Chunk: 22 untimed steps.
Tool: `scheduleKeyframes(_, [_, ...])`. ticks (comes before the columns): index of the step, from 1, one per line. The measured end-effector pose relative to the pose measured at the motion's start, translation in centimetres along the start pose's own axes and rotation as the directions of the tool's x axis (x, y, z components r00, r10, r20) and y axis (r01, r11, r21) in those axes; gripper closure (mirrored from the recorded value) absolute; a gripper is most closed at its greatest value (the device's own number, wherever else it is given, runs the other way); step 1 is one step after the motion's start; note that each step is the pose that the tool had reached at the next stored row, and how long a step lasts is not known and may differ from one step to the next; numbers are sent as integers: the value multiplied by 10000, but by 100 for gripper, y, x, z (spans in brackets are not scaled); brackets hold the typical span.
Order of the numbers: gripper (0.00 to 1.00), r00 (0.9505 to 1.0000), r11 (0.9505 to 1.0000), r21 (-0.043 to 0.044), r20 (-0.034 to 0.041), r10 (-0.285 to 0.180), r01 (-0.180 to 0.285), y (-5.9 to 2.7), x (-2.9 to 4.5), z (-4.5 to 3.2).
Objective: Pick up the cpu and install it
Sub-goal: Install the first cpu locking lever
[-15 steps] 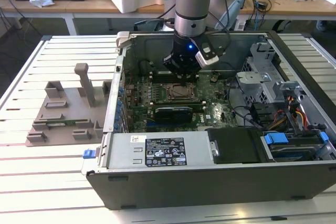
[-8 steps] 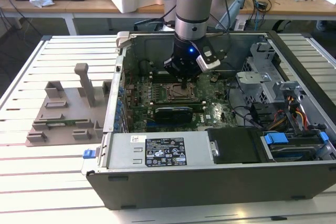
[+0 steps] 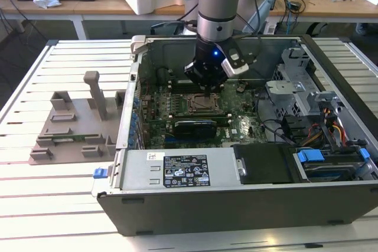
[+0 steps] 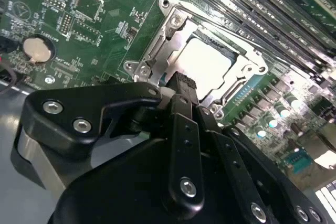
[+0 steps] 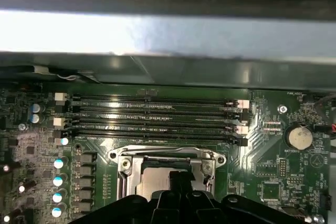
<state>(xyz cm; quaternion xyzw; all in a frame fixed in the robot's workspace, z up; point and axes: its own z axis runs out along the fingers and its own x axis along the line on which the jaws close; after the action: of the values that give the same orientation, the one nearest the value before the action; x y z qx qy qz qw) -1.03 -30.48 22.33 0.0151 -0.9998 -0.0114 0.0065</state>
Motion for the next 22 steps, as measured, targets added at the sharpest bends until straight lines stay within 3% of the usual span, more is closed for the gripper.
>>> scheduleKeyframes(4, [89, 10000, 10000, 1, 0, 0, 0, 3, 2, -142])
scheduleKeyframes(15, [89, 10000, 10000, 11, -1, 0, 0, 8, 5, -374])
scheduleKeyframes(22, [89, 10000, 10000, 12, -1, 0, 0, 13, 7, -572])
